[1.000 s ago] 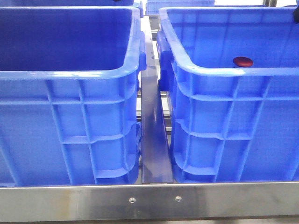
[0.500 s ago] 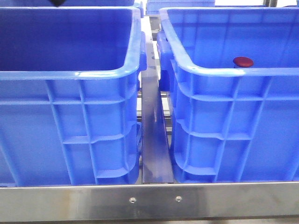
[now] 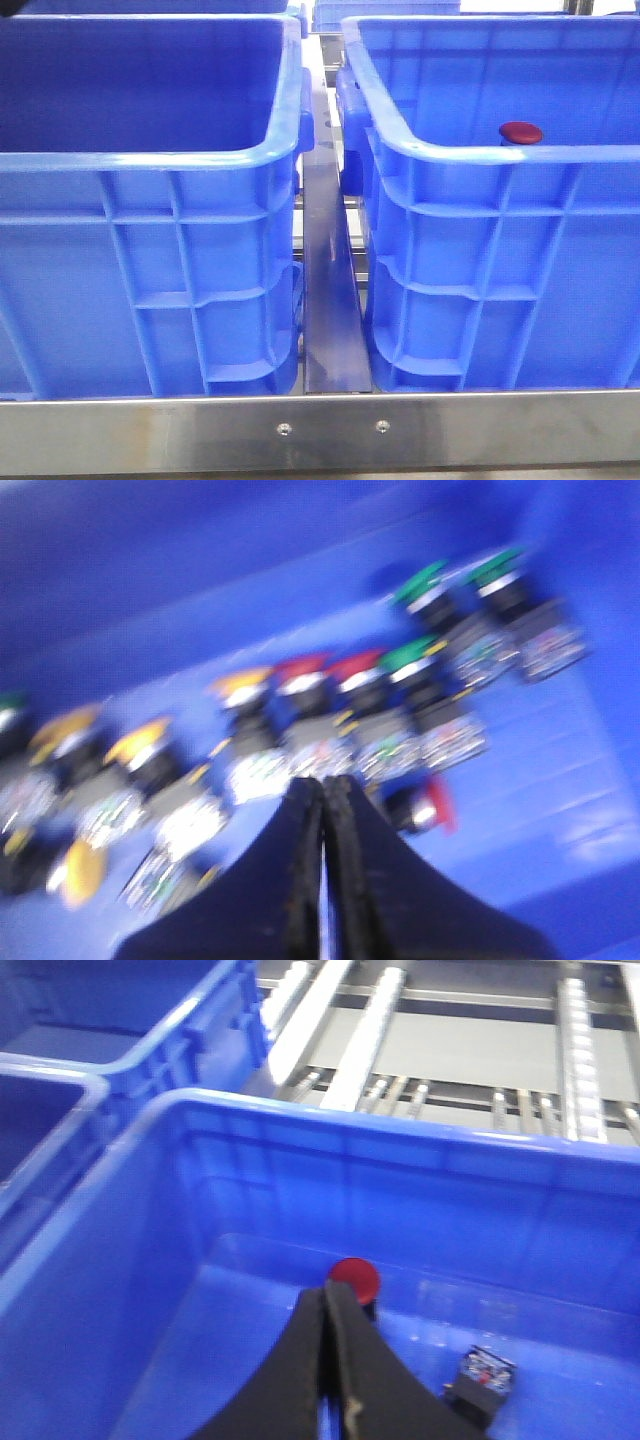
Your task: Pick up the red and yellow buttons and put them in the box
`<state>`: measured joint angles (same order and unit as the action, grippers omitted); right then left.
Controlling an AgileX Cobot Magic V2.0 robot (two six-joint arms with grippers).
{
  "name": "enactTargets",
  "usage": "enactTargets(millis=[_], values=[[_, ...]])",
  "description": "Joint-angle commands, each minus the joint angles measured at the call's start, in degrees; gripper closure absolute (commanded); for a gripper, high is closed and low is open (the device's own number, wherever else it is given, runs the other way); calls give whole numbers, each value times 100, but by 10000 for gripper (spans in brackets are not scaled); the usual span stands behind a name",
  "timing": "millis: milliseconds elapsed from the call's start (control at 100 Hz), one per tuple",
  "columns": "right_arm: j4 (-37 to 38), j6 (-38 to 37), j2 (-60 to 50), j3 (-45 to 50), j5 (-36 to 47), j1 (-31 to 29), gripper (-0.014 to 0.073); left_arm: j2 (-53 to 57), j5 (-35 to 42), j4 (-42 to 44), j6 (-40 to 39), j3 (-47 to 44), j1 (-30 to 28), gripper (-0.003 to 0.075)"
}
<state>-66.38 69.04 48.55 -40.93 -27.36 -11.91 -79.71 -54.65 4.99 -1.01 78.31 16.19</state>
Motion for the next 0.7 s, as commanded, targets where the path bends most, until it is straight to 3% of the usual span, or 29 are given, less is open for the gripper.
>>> enactTargets(millis=[0,350,540,690], values=[[-133,41,-149,-122,-53,-30,696,569,557,17,-88,-299,-217,741],[-138,3,-872,395,119,255,696,2612,1698,17,-226,-2141,-1025,741],[-138,3,-1644,907,395,747,696,3820,2247,17,-235,-3058,-1253,741],[-138,3,-2363,1276,441,798,696,4745,2561,17,-235,-3754,-1323,741]])
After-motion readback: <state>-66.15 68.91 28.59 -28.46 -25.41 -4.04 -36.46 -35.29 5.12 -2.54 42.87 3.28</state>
